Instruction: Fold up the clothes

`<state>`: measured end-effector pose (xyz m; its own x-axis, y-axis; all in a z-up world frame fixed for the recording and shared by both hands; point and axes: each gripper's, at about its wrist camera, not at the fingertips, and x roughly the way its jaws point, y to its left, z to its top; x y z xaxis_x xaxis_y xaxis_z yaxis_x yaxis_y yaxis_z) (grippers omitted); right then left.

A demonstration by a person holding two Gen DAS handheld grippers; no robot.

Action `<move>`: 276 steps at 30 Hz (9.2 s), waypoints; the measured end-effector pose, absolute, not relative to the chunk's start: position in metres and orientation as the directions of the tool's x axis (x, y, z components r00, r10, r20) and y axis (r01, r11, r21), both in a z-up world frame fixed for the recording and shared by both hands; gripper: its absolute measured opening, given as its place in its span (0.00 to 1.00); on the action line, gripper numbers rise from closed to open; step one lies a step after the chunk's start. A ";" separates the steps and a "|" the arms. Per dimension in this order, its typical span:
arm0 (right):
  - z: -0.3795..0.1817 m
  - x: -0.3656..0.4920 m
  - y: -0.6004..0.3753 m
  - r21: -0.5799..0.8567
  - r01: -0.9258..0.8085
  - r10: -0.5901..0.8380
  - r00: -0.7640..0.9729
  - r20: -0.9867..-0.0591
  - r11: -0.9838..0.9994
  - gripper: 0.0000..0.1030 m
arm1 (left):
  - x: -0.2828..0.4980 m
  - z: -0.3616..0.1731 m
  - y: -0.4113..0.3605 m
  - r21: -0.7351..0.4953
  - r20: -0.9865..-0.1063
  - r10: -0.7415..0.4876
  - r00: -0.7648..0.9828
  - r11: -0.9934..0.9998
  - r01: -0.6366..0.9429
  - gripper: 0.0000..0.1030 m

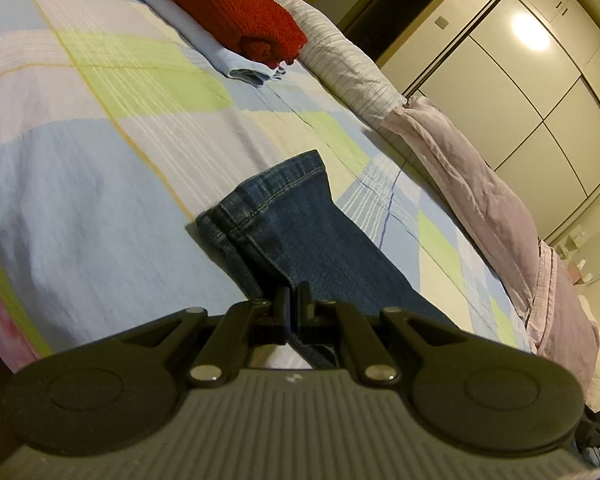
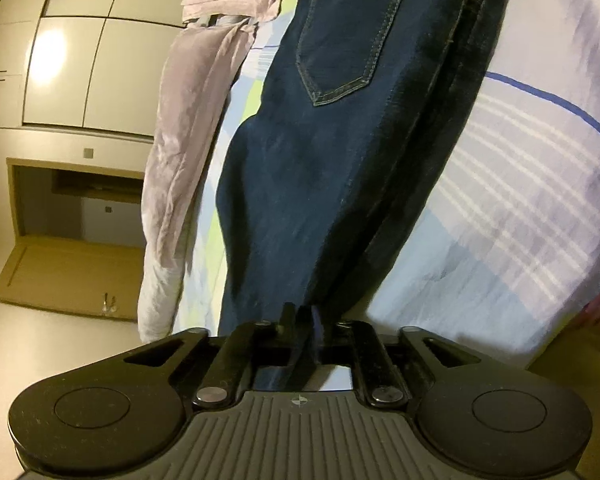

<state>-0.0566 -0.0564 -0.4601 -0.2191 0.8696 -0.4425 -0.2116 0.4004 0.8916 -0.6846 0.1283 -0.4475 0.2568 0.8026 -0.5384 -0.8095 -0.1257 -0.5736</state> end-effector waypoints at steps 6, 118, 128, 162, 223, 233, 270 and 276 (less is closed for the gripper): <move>-0.449 -0.062 -0.052 0.863 -0.292 0.861 -0.185 -0.473 0.412 0.38 | -0.684 -0.449 0.127 -0.572 -0.538 0.804 0.254 -0.127 -0.810 0.02; -0.403 0.095 -0.156 0.350 -0.533 0.620 0.498 -0.606 0.770 0.42 | -0.433 -0.434 0.173 -0.277 -0.660 0.592 0.462 0.380 -0.883 0.00; -0.428 0.026 -0.113 0.057 -0.760 0.593 0.456 -0.664 0.647 0.42 | -0.459 -0.425 0.136 -0.220 -0.708 0.610 0.355 0.286 -0.932 0.02; -0.381 -0.203 -0.109 0.254 -0.945 0.818 0.025 -0.574 0.208 0.21 | -0.500 -0.355 0.023 -0.210 -0.602 0.688 0.404 0.353 -0.912 0.07; -0.443 -0.217 -0.010 0.457 -0.886 0.786 -0.229 -0.575 0.076 0.17 | -0.695 -0.459 0.116 -0.777 -0.527 0.797 0.295 -0.311 -0.548 0.22; -0.437 -0.198 -0.017 0.484 -0.860 0.814 -0.162 -0.558 0.160 0.17 | -0.673 -0.449 0.132 -0.647 -0.581 0.790 0.196 -0.303 -0.700 0.03; -0.428 -0.071 -0.009 0.798 -0.504 0.801 -0.297 -0.520 0.331 0.56 | -0.461 -0.391 0.092 -0.431 -0.569 0.529 0.630 0.460 -0.776 0.22; -0.423 -0.090 0.014 0.717 -0.608 0.797 -0.217 -0.564 0.341 0.14 | -0.493 -0.402 0.112 -0.472 -0.567 0.559 0.605 0.382 -0.794 0.22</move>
